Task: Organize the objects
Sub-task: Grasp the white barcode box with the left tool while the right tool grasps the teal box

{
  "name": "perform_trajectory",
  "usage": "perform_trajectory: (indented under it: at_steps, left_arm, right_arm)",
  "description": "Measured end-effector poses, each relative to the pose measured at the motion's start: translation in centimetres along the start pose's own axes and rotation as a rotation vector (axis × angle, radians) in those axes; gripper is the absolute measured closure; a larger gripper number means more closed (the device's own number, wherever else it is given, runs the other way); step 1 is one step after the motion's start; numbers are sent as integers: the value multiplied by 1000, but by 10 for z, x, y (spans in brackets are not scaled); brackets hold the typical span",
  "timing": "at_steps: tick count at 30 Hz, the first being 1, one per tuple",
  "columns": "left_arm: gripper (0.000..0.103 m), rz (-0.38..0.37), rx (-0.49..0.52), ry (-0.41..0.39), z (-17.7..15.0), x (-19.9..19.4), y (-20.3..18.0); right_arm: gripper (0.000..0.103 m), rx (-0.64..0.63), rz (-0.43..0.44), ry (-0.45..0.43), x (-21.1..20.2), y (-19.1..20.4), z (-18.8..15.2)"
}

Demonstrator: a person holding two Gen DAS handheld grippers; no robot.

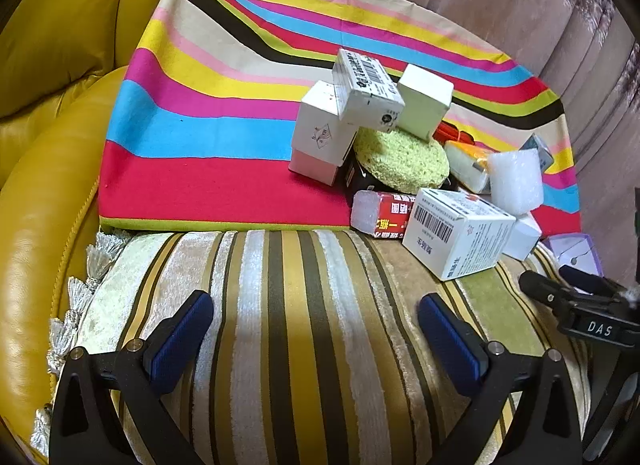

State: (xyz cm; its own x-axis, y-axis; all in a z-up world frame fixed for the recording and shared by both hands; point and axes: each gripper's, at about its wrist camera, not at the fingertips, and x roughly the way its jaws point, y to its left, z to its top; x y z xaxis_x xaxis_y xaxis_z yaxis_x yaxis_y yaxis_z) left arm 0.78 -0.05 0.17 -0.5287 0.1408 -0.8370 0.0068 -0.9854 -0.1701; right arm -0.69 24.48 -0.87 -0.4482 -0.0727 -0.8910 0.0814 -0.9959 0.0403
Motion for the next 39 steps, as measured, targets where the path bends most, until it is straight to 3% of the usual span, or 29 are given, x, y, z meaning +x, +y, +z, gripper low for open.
perform_trajectory:
  at_steps: [5, 6, 8, 14, 20, 29, 33, 39]
  left_arm:
    - [1, 33, 24, -24, -2, -5, -6]
    - [6, 32, 28, -35, -1, -8, -6]
    - [16, 7, 40, -81, -2, -17, -8]
    - [18, -32, 51, -211, 12, -41, -10]
    - [27, -6, 65, -280, 42, -39, -16]
    - [28, 33, 100, -290, 79, -15, -27]
    - [32, 52, 97, -268, 87, -3, -26]
    - [33, 77, 96, -249, 94, 7, -25]
  right_arm:
    - [0, -4, -8, 5, 5, 0, 2]
    - [0, -1, -5, 2, 3, 0, 0]
    - [0, 1, -1, -3, 3, -1, 1]
    - [0, -15, 54, 43, 7, -12, 9]
    - [0, 23, 111, -89, -10, -24, 1]
    - [0, 54, 135, -290, -48, -28, 21]
    - [0, 3, 93, -344, -42, -7, 43]
    - [0, 32, 94, -362, -35, -11, 66]
